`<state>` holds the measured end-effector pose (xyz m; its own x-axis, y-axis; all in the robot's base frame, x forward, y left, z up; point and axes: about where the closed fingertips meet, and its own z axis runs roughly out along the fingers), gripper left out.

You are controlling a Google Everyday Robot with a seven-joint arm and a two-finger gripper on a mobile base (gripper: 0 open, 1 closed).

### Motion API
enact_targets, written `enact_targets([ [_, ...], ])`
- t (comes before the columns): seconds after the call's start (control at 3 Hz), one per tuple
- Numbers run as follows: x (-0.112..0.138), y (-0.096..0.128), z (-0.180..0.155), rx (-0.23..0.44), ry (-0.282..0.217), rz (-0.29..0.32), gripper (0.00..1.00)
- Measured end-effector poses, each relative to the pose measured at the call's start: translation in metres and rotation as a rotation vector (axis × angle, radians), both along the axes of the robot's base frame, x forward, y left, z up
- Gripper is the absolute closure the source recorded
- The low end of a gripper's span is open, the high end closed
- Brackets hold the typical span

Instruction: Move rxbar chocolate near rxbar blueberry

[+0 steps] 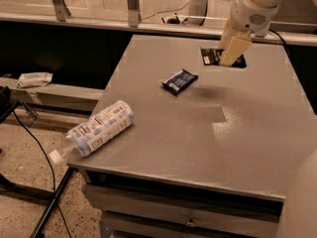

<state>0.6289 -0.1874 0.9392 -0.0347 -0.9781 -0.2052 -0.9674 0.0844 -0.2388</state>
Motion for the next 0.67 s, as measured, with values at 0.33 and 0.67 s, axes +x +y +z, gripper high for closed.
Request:
enact_targets([
  [0.33,0.02,0.03,0.01,0.047,-0.025,-0.057,0.64],
  [0.67,0.035,0.049,-0.007,0.062,0.004,-0.14,0.41],
])
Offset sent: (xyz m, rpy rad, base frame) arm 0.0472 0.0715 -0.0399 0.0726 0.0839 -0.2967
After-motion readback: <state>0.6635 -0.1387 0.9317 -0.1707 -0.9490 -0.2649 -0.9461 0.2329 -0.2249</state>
